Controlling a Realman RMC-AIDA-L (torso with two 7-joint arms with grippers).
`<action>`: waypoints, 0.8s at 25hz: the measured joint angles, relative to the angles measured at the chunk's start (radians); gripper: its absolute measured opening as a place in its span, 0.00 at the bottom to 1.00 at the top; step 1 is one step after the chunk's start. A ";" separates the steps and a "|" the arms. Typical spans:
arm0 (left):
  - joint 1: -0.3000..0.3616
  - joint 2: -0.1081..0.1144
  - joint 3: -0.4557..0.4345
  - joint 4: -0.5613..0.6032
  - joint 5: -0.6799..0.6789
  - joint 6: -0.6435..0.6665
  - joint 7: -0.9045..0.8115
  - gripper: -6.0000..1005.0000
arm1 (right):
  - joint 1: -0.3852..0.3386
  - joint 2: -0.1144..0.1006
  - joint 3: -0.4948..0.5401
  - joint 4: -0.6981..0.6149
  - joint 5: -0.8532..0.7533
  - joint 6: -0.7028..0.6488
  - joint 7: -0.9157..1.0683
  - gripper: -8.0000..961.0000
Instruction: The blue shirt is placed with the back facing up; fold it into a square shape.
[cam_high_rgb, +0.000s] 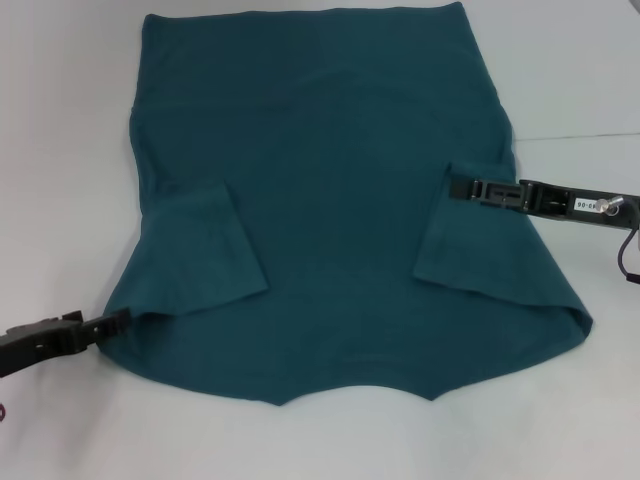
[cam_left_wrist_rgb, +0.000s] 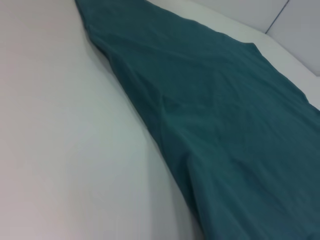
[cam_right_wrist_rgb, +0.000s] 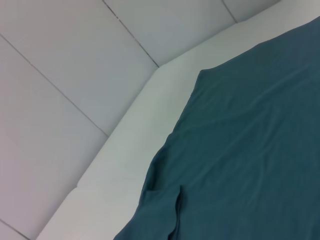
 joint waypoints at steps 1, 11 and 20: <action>0.000 0.000 0.000 0.000 0.000 0.005 0.000 0.86 | 0.000 0.000 0.000 0.000 0.000 0.002 0.000 0.95; -0.008 0.002 0.029 0.002 0.030 0.048 -0.007 0.84 | -0.006 -0.001 0.005 0.000 0.000 0.010 0.000 0.95; -0.012 0.002 0.040 0.011 0.040 0.070 -0.013 0.82 | -0.010 0.000 0.008 0.000 0.003 0.012 -0.004 0.95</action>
